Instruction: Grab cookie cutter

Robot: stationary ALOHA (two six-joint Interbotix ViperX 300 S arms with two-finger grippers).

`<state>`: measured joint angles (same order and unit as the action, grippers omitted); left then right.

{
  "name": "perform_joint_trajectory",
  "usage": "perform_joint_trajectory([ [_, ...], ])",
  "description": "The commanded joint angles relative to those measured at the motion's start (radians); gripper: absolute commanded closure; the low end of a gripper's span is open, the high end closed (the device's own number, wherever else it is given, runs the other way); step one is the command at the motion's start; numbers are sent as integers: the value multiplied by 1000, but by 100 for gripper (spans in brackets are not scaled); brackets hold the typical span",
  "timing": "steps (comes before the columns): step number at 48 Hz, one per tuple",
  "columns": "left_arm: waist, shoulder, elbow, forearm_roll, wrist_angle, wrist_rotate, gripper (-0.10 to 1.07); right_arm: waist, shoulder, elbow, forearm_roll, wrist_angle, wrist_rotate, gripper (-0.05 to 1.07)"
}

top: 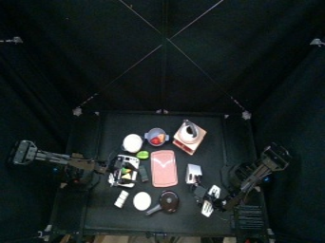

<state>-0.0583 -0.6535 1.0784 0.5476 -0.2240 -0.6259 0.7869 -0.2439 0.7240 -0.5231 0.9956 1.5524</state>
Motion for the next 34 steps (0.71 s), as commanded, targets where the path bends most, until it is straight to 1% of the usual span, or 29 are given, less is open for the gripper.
perform_joint_trajectory([
  [1, 5, -2, -8, 0, -9, 2, 7, 8, 5, -26, 0, 28, 3, 9],
  [8, 12, -2, -2, -2, -9, 2, 7, 8, 18, -21, 35, 25, 0, 9],
  [16, 18, -2, 0, -2, -9, 2, 7, 8, 43, -11, 48, 9, -2, 9],
  [24, 23, 0, 2, -2, -9, 2, 7, 5, 63, -8, 48, -9, -6, 16],
  [30, 26, -2, 2, -2, -9, 2, 7, 0, 71, 11, 54, -25, -2, 24],
  [34, 28, -2, 5, -2, -9, 2, 7, -5, 74, 23, 57, -46, -5, 26],
])
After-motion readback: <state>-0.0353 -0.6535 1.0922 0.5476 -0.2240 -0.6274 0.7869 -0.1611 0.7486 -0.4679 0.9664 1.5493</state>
